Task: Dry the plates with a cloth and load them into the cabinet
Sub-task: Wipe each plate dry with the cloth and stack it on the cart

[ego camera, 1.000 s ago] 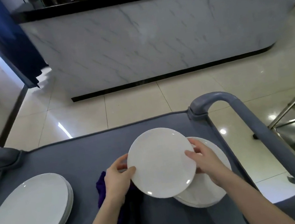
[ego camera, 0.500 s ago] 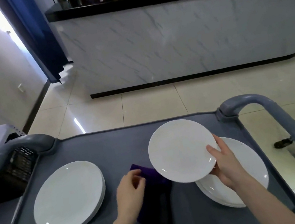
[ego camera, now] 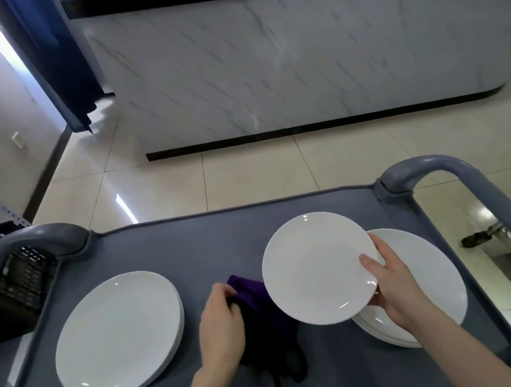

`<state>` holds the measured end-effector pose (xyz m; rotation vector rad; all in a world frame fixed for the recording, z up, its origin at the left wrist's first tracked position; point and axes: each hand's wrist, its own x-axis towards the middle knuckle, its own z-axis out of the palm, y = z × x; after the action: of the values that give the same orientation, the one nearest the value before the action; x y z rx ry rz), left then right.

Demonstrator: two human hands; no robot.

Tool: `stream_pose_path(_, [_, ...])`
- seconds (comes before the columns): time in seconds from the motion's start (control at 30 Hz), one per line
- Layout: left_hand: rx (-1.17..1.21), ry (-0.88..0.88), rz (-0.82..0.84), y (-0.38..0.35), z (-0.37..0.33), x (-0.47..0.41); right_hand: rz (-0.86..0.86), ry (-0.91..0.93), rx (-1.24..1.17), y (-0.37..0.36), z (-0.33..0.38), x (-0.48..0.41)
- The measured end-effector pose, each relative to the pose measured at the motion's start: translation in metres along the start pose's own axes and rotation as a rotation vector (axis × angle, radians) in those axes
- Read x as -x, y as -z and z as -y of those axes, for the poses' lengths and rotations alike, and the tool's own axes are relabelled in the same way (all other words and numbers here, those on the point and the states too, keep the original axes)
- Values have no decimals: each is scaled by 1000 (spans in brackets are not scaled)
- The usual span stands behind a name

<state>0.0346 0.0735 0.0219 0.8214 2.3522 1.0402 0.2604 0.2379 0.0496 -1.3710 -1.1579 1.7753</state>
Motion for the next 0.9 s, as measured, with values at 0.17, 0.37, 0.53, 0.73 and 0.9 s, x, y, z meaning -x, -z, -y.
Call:
stream_pose_path(0.17, [208, -25, -175, 47, -25, -19, 54, 22, 38, -11, 5, 7])
stream_pose_path(0.37, [321, -220, -112, 64, -84, -15, 191, 134, 93, -42, 14, 23])
stream_pose_path(0.53, [245, -327, 237, 28, -105, 7, 223, 130, -25, -69, 17, 31])
stream_pose_path(0.73, [63, -601, 111, 35, -77, 0, 183, 104, -162, -67, 23, 34])
stream_pose_path(0.9, [-585, -603, 115, 39, -71, -4, 244, 214, -100, -70, 38, 43])
